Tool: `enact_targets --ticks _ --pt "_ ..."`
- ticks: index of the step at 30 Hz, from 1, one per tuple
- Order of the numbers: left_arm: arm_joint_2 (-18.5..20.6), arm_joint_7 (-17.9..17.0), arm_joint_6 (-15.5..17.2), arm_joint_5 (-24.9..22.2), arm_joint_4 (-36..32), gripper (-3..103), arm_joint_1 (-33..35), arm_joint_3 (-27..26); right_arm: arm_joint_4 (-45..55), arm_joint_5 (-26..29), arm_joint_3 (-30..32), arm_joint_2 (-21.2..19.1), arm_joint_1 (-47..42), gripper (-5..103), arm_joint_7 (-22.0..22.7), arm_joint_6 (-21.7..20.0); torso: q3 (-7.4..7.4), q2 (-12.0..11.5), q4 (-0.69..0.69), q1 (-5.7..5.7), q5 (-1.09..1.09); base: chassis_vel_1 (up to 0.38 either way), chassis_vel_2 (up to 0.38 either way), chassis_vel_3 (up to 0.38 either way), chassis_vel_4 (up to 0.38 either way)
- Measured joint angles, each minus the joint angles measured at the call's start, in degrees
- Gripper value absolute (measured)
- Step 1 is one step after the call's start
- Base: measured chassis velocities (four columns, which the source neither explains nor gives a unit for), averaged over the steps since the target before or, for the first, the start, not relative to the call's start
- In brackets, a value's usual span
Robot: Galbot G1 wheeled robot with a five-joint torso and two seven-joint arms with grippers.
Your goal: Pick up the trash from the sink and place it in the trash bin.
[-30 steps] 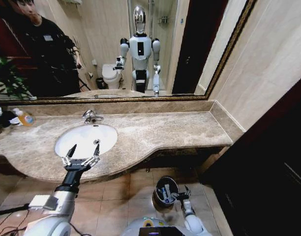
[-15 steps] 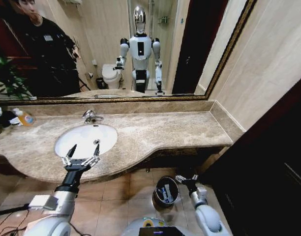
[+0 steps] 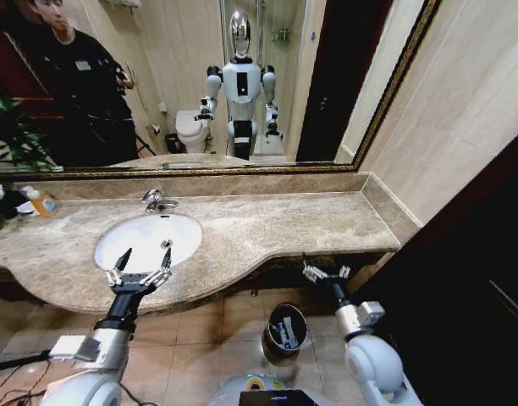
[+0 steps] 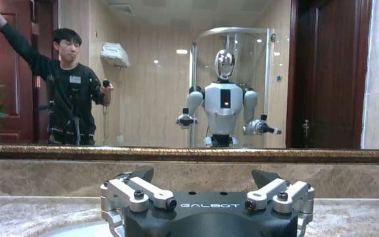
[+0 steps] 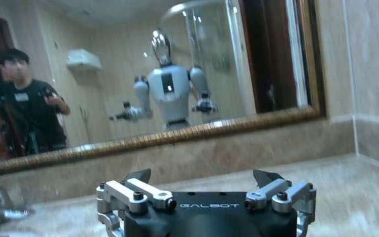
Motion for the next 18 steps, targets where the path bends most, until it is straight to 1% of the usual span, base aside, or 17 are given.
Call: enact_targets --ticks 2,3,4,6,7,9,10,18 --pt "0.0 0.0 0.0 0.0 0.0 100 0.0 0.0 0.21 -1.69 0.04 -0.19 1.58 100 -1.48 -0.77 0.0 0.0 0.0 0.0 0.01 0.0 0.0 0.0 0.0" --pt "0.0 0.0 0.0 0.0 0.0 100 0.0 0.0 0.21 -1.69 0.04 -0.19 1.58 100 -1.48 -0.77 0.0 0.0 0.0 0.0 0.01 0.0 0.0 0.0 0.0" --pt "0.0 0.0 0.0 0.0 0.0 100 0.0 0.0 -0.11 -2.94 0.12 -0.34 2.35 100 -2.74 -0.91 0.0 0.0 0.0 0.0 0.0 0.0 0.0 0.0 0.0" --pt "0.0 0.01 0.0 0.0 0.0 100 0.0 0.01 -0.53 -3.82 0.14 -0.39 2.77 100 -3.24 -0.87 0.0 0.0 0.0 0.0 0.0 0.0 0.0 0.0 0.0" --pt "0.0 0.0 0.0 0.0 0.0 100 0.0 0.0 -2.51 -6.99 -0.15 -0.38 3.85 100 -3.89 0.27 0.0 0.0 -0.01 0.0 0.01 0.0 0.0 0.0 0.0" --pt "0.0 0.01 0.0 0.0 0.0 100 0.0 0.0 -5.9 -10.25 -0.77 -0.23 4.99 100 -4.2 2.35 0.0 0.0 0.0 0.0 0.01 0.0 0.0 0.0 0.0" --pt "0.0 0.0 0.0 0.0 0.01 100 0.0 0.0 -7.24 -10.84 -1.14 -0.13 5.32 100 -4.21 2.88 0.01 0.0 0.0 0.0 0.01 0.0 0.0 0.0 0.0" --pt "0.0 0.01 0.0 0.0 0.0 100 0.0 0.0 -11.2 -10.57 -2.15 0.66 6.4 100 -4.41 3.46 0.0 0.0 0.0 0.0 0.01 0.0 0.0 0.0 0.0"
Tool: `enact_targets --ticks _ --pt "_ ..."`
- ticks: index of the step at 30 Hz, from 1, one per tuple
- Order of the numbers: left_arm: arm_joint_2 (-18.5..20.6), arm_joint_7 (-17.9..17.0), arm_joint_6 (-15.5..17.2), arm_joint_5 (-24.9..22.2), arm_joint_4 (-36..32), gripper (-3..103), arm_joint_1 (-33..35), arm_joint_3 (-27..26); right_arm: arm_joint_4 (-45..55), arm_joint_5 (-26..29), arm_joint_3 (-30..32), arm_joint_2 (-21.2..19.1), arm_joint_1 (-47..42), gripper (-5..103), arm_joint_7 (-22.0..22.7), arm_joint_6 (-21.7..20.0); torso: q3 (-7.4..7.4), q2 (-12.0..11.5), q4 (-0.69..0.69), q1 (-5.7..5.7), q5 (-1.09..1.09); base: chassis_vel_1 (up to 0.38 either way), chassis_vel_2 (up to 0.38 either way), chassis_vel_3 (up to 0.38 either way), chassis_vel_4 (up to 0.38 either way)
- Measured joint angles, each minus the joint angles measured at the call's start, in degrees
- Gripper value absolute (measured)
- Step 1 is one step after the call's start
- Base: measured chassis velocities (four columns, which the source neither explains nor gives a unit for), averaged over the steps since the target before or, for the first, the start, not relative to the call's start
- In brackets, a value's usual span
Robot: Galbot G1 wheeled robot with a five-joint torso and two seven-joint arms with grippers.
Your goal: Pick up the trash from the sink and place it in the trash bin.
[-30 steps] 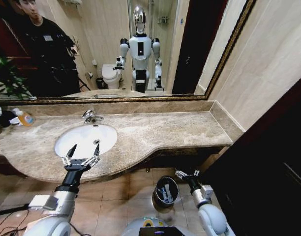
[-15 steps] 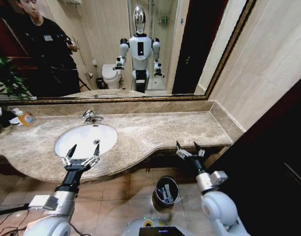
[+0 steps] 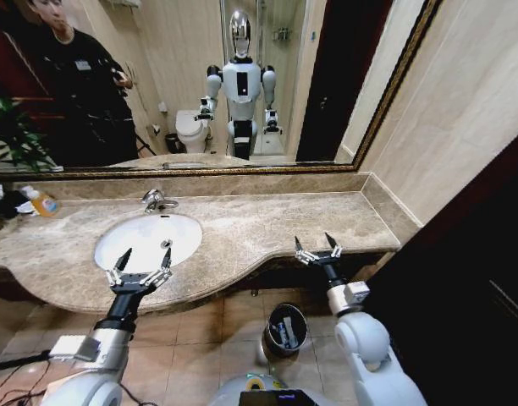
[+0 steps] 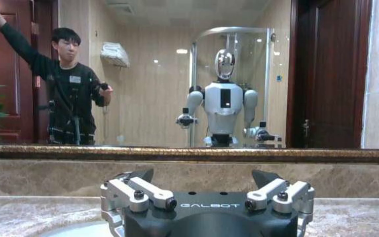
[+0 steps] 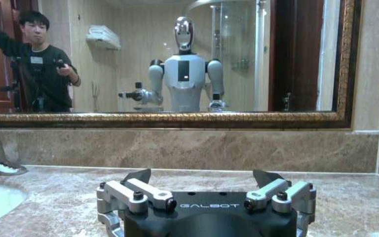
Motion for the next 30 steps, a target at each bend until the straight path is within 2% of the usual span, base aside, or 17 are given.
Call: enact_targets --ticks 24,30 --pt "0.0 0.0 0.0 0.0 0.0 100 0.0 0.0 -0.98 2.66 0.99 -0.85 0.94 100 1.79 -0.73 0.0 0.0 0.0 0.0 0.0 0.0 0.0 0.0 0.0" --pt "0.0 0.0 0.0 0.0 0.0 100 0.0 0.0 -0.45 2.74 0.99 -0.72 0.5 100 2.78 -2.32 0.0 0.0 0.0 0.0 0.0 0.0 0.0 0.0 0.0"
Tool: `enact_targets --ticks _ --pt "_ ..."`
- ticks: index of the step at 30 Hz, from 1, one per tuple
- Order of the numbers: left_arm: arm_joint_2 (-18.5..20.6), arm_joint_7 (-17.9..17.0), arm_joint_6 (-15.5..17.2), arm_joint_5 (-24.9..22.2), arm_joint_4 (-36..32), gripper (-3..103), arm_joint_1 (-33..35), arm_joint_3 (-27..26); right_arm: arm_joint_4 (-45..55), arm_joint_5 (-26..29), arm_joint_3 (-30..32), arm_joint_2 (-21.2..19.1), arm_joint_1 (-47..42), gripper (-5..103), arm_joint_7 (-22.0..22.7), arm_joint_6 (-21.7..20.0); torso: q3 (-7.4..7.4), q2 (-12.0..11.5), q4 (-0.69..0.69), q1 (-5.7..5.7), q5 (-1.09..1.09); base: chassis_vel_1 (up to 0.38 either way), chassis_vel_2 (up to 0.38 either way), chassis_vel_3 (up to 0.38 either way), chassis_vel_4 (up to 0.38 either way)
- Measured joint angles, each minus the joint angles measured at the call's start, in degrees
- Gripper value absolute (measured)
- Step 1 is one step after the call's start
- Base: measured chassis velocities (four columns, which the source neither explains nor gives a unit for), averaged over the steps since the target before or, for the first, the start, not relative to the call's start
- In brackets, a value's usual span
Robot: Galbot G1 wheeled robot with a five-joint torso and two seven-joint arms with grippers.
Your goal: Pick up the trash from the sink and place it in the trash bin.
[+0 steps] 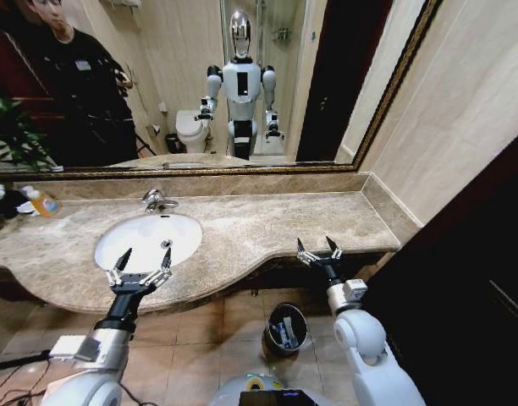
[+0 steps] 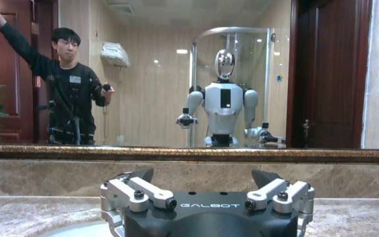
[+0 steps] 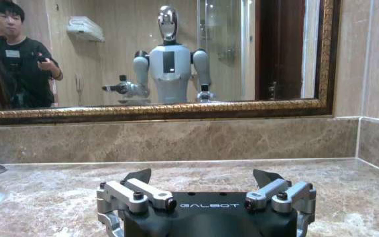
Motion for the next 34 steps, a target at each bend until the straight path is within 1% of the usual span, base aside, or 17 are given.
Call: enact_targets --ticks 34 --pt "0.0 0.0 0.0 0.0 0.0 100 0.0 0.0 0.18 0.07 -0.03 0.06 -0.06 100 0.14 -0.15 0.0 0.0 0.0 0.0 0.0 0.0 0.0 0.0 0.0"
